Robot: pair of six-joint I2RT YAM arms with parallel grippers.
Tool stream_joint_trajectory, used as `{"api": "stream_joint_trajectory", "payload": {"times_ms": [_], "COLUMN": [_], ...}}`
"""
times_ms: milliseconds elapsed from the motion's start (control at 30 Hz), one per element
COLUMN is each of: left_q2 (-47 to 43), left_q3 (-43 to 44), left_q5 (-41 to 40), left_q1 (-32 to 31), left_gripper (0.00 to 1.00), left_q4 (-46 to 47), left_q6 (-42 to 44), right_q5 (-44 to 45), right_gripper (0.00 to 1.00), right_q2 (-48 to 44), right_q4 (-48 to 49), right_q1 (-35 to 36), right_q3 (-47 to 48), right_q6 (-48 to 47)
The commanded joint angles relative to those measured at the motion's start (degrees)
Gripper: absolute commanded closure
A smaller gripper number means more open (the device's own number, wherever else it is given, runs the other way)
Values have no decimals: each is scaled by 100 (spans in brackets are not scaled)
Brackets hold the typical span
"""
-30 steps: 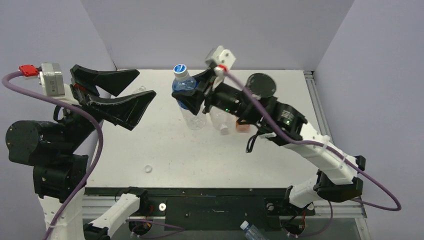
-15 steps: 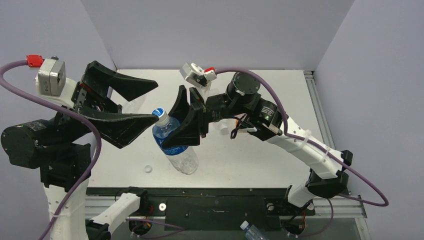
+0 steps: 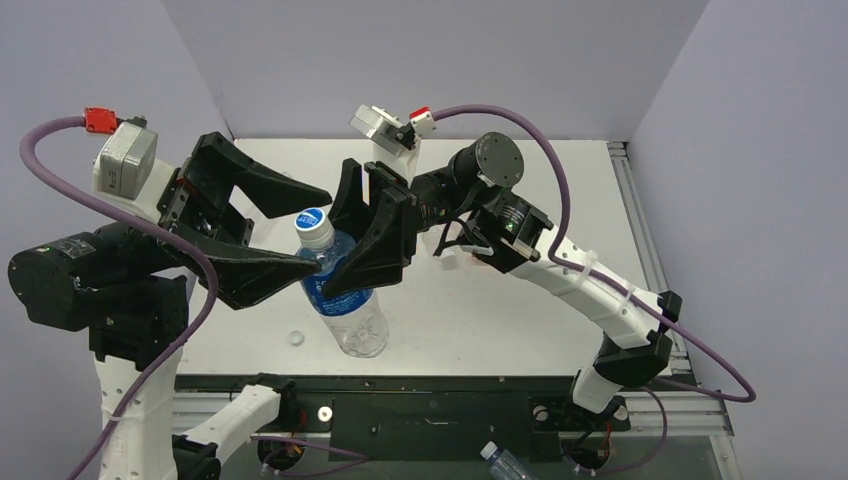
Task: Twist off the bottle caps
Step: Unscrew the bottle cap from the plastic bottle.
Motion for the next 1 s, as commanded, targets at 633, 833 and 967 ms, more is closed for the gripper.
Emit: {"api": "stream_joint_trajectory", "payload": {"times_ms": [633,833,967], "left_q2": [95,170,188], "left_q3": [344,562,608], "left_q5": [119,-111,-375], "left_q1": [-139,-82,23], "left_gripper": [100,100,100], "left_q4": [44,-260,-605], "left_q6": [169,433,846], "right_q5": [674,2162,3422], "right_gripper": [100,100,100], "right_q2": [509,639,360], "right_q4": [-2071,-4215,-4511], "right_q1": [-342,-408,-374], "right_q3": [1288,1865,1610], "right_q6": [-1489,-2992,-3395]}}
